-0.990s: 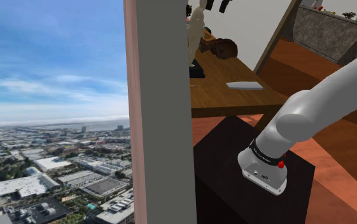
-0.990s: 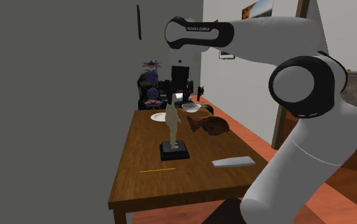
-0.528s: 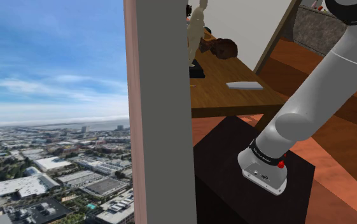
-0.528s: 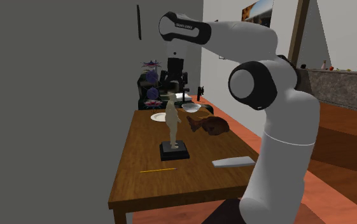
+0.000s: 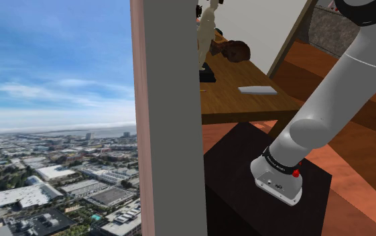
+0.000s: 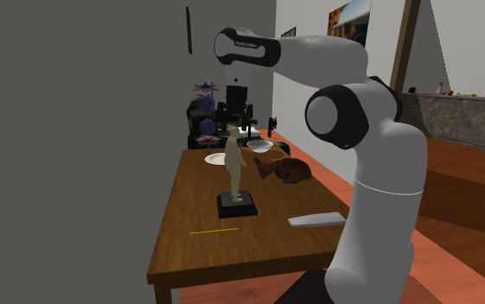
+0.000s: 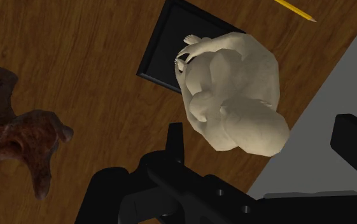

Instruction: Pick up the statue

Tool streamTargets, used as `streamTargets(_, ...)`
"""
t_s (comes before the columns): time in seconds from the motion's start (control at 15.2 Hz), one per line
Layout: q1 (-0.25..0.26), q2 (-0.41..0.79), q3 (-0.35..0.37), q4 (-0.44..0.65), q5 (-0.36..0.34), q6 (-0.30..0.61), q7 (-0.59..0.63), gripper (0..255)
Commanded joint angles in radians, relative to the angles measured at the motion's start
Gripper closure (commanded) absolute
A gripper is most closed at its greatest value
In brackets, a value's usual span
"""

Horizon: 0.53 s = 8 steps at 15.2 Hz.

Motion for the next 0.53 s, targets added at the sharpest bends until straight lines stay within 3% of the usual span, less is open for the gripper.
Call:
streamTargets(0.0, 0.001, -0.012, 0.000, -0.039, -0.002, 0.028, -0.002, 0)
streamTargets(0.07, 0.001, -0.012, 0.000, -0.040, -0.002, 0.028, -0.002, 0)
streamTargets(0.13, 0.000, -0.011, 0.000, -0.038, -0.002, 0.027, -0.003, 255)
streamTargets(0.46, 0.000, -0.010, 0.000, -0.037, -0.002, 0.027, -0.003, 255)
